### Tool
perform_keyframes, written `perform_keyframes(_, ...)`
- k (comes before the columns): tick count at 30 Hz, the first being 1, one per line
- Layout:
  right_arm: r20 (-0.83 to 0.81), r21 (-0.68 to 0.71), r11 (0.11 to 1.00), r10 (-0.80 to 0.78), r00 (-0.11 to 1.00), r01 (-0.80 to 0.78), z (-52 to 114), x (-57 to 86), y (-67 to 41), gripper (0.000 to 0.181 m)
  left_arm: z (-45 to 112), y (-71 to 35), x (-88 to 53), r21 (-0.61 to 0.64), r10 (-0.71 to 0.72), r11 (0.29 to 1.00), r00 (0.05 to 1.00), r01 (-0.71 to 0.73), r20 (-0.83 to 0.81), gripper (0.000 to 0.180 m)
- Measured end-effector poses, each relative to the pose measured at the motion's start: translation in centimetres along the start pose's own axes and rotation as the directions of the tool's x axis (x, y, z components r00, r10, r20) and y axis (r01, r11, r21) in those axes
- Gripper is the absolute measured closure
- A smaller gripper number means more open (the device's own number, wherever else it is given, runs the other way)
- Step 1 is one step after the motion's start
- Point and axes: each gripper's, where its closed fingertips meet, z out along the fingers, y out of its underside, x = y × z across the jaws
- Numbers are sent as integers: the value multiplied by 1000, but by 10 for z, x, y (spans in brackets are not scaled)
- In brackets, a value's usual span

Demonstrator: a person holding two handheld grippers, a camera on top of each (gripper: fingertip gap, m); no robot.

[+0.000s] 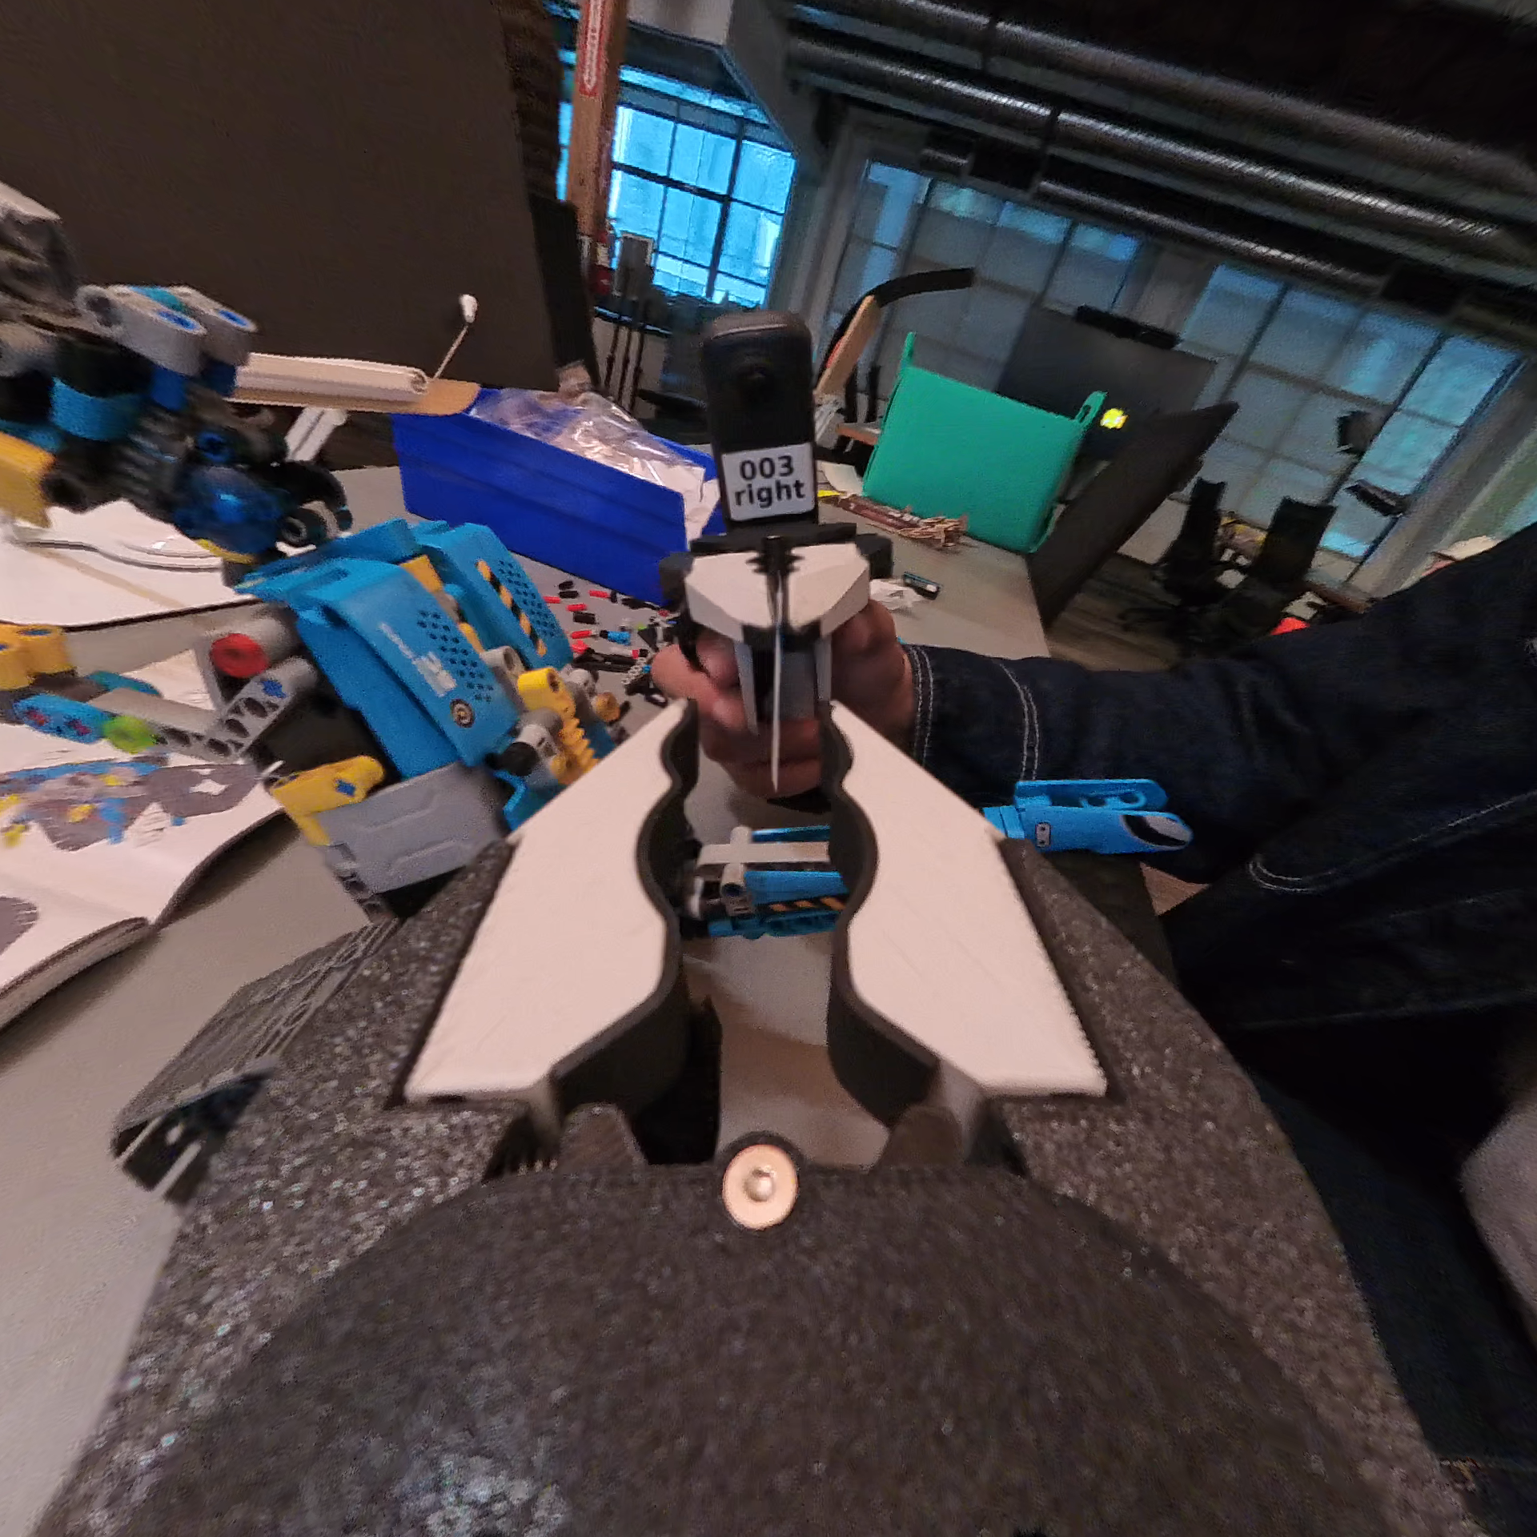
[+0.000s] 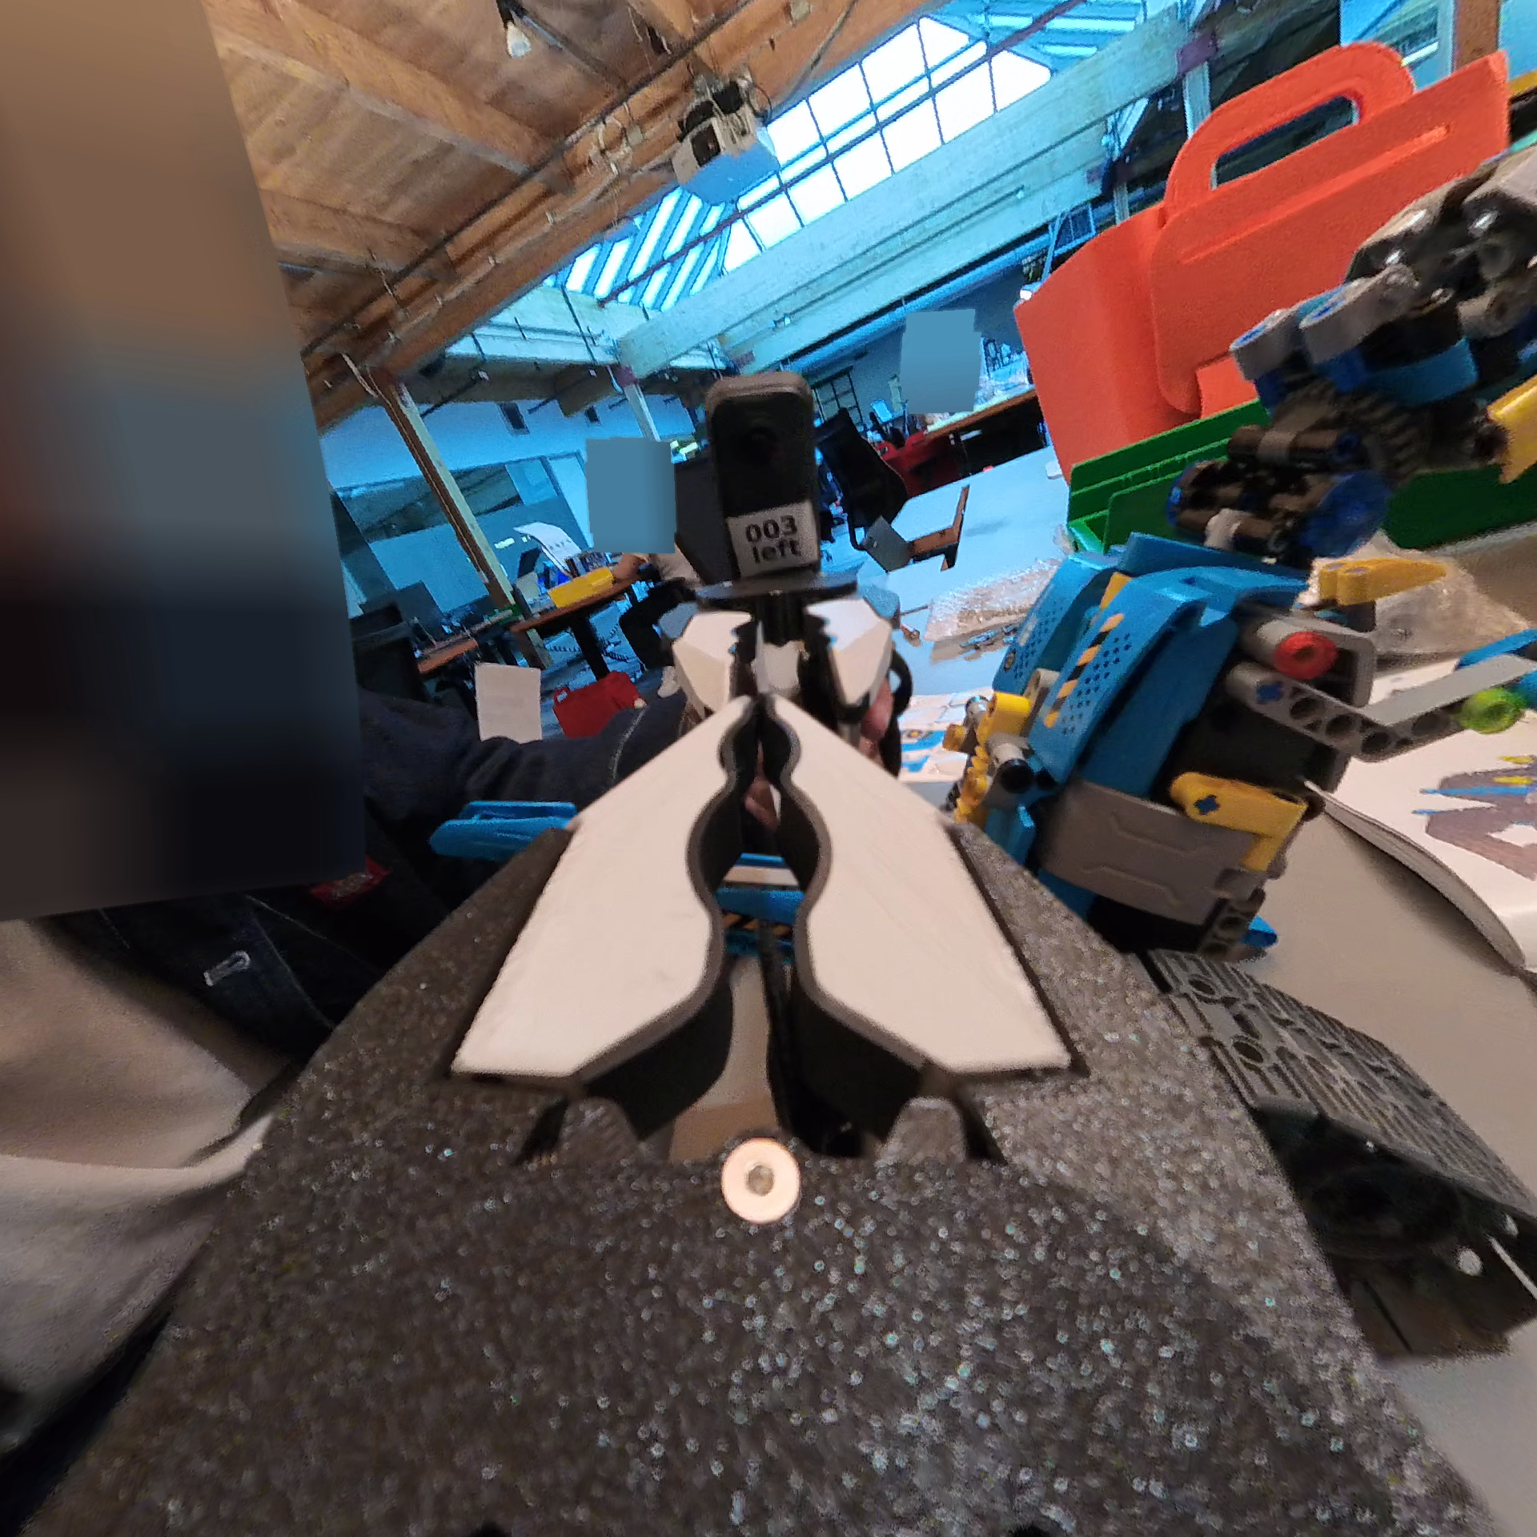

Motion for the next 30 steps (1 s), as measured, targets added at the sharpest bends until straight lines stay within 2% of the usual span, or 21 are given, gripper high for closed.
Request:
perform_keyframes(8,-4,44,999,2,1000,-2,-1,0,-7,181,8,9,-2,-42,0,999,1000,0,0,155)
perform_keyframes(11,-23,50,999,-9,1000,10,-3,2,-8,181,7,8,-4,-35,23,999,1000,-23,16,180)
perform_keyframes(16,-90,9,998,-61,994,62,-6,12,-3,180,1,3,-8,-8,-16,1000,1000,16,14,180)
perform_keyframes(19,-124,-29,992,-124,985,121,-6,14,1,169,1,5,-8,-22,-22,1000,1000,23,14,180)
perform_keyframes(22,-138,-15,981,-191,972,191,-5,11,-4,166,2,9,-6,-40,-22,999,1000,22,4,180)
perform_keyframes(24,-186,41,977,-197,963,208,-7,14,-13,156,1,10,-6,-46,-31,998,1000,31,1,180)
perform_keyframes(27,-199,107,978,-153,968,177,-16,17,-24,151,-1,7,-8,-29,-40,999,999,40,2,180)
perform_keyframes(30,-172,10,994,-103,980,106,-15,20,-8,151,-3,4,-9,-9,-46,999,999,46,5,180)
